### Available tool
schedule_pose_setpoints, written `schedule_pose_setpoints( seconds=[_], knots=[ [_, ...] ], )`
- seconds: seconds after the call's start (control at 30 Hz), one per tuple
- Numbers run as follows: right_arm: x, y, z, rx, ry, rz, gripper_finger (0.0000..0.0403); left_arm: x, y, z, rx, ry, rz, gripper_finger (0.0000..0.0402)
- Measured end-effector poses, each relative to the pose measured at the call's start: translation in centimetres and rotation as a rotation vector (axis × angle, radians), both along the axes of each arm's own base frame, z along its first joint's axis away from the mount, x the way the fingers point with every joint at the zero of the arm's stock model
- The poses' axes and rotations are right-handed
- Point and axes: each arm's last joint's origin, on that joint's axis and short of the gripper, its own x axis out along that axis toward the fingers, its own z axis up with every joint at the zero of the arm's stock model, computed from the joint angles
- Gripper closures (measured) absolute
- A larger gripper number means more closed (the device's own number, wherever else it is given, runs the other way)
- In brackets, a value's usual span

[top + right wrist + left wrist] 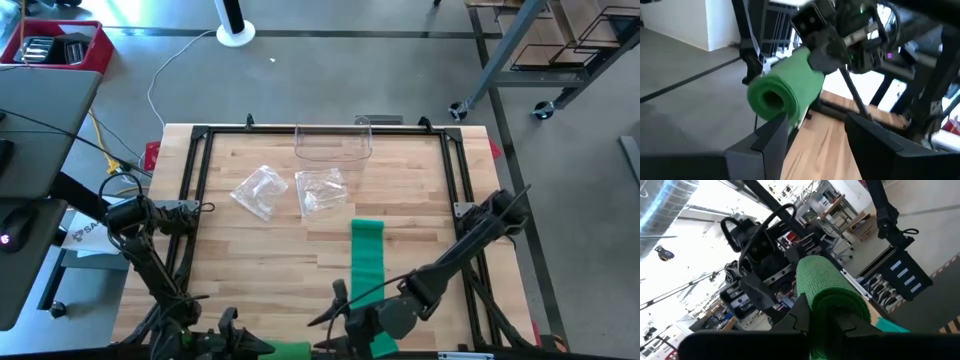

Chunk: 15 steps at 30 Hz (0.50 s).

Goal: Roll bandage
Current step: Roll the green bandage

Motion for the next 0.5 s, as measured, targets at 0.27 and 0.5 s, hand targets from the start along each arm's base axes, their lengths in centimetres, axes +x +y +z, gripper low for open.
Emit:
schedule_pose_setpoints(
  seconds=[0.27, 0.5],
  knots=[
    [0.45, 0.41, -0.37, -0.004, -0.043, 0.029, 0.0213, 0.53, 0.31, 0.00, -0.035, 0.001, 0.012, 0.0389],
    [0.48, 0.38, -0.33, -0.008, -0.047, 0.040, 0.0221, 1.04, 0.60, 0.04, -0.053, -0.003, 0.014, 0.0389]
  ],
)
